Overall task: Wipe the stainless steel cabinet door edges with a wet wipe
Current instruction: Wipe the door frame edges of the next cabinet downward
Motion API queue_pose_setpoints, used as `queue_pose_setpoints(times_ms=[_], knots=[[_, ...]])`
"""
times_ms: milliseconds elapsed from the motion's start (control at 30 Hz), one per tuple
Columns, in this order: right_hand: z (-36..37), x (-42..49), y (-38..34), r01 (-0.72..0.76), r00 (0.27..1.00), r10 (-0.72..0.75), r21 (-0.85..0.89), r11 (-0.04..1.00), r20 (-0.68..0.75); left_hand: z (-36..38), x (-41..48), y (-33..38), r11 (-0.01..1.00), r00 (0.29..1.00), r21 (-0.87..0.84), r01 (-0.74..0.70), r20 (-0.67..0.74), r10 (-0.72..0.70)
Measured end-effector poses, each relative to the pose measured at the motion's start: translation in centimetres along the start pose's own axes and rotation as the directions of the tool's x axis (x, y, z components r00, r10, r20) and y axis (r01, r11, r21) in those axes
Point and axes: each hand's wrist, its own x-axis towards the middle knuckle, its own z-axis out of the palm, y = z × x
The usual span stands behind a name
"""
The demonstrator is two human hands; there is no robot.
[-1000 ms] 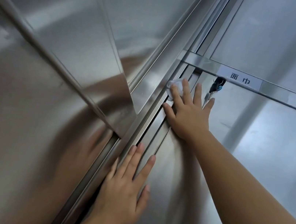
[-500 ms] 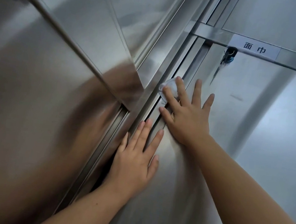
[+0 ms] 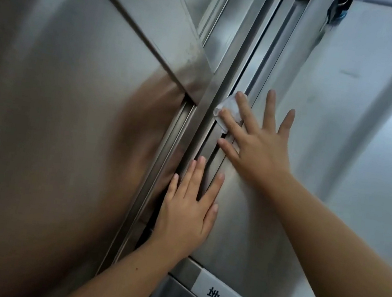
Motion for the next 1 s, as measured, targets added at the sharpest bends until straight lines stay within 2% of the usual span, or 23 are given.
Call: queue_pose_setpoints(times_ms=[400, 767, 1000], knots=[[1.2, -5.2, -4.2, 0.064, 0.997, -0.065, 0.032, 0.997, 0.051, -0.6, -4.3, -0.3, 0.999, 0.993, 0.036, 0.004, 0.117, -0.008], [2.2, -9.1, -8.1, 0.02, 0.998, -0.027, 0.115, 0.993, 0.053, -1.0, -8.8, -0.4, 0.999, 0.972, 0.04, 0.028, 0.232, -0.036], [2.5, -10.6, -8.9, 0.067, 0.994, -0.074, 0.094, 0.993, 0.077, -1.3, -12.1, -1.3, 0.998, 0.952, 0.057, -0.002, 0.307, -0.016]])
